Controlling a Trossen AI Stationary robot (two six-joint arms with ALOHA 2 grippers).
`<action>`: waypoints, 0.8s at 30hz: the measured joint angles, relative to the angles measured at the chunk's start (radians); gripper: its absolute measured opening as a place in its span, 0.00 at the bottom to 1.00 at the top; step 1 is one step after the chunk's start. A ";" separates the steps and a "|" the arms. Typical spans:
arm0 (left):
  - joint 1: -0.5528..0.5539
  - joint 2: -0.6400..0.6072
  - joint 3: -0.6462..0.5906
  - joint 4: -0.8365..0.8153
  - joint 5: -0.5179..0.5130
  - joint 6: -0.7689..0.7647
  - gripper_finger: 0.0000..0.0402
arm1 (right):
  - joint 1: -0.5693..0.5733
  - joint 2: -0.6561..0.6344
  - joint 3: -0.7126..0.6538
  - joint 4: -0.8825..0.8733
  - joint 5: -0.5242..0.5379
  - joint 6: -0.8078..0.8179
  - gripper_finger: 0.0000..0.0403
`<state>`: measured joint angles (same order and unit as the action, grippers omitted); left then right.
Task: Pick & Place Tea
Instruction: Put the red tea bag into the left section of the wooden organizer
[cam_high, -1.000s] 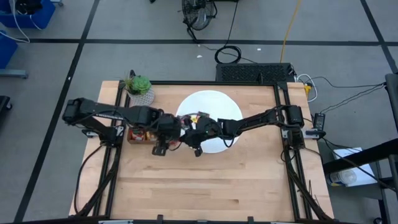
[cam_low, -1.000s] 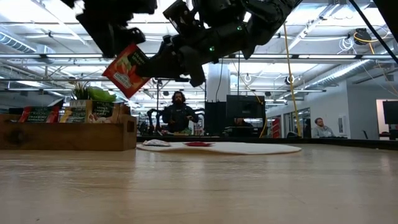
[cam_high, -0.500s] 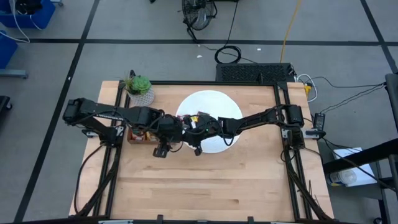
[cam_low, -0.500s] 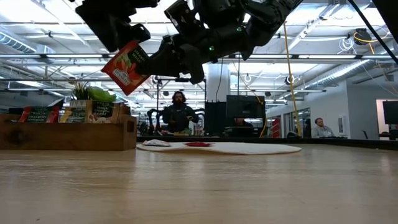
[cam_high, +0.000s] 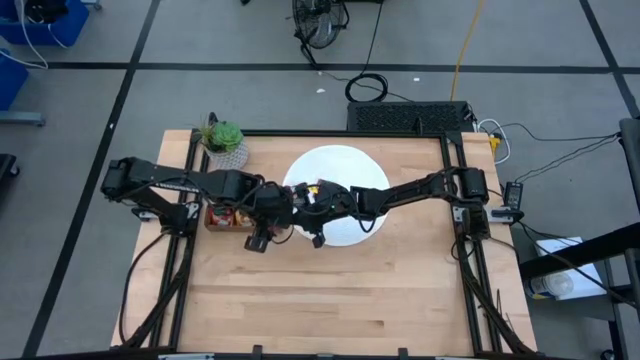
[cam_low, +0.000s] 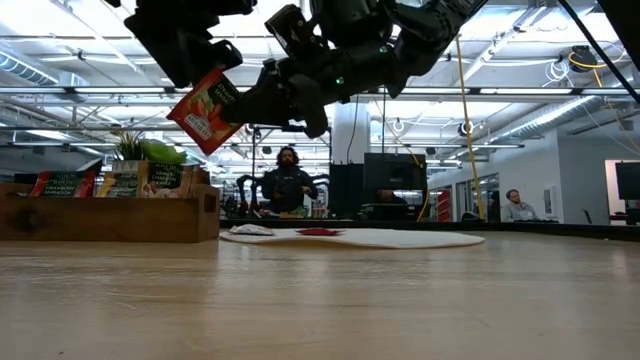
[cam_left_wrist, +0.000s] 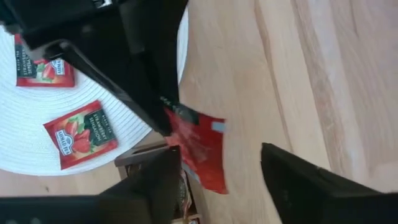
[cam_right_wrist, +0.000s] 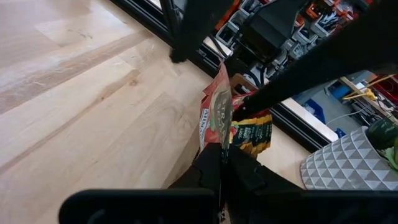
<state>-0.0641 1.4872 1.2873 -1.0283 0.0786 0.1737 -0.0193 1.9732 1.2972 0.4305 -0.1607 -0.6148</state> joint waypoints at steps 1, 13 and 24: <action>0.000 0.000 0.000 0.000 0.000 0.002 0.51 | 0.000 0.000 0.000 0.000 0.000 0.000 0.00; 0.020 0.000 0.000 0.029 -0.030 -0.046 0.02 | -0.013 -0.001 0.000 0.007 0.002 0.024 0.00; -0.017 -0.090 -0.007 -0.087 -0.217 -0.145 0.00 | -0.007 -0.005 0.008 -0.053 0.102 0.196 0.00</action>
<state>-0.0814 1.3969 1.2802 -1.1148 -0.1381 0.0286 -0.0261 1.9686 1.3048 0.3775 -0.0590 -0.4187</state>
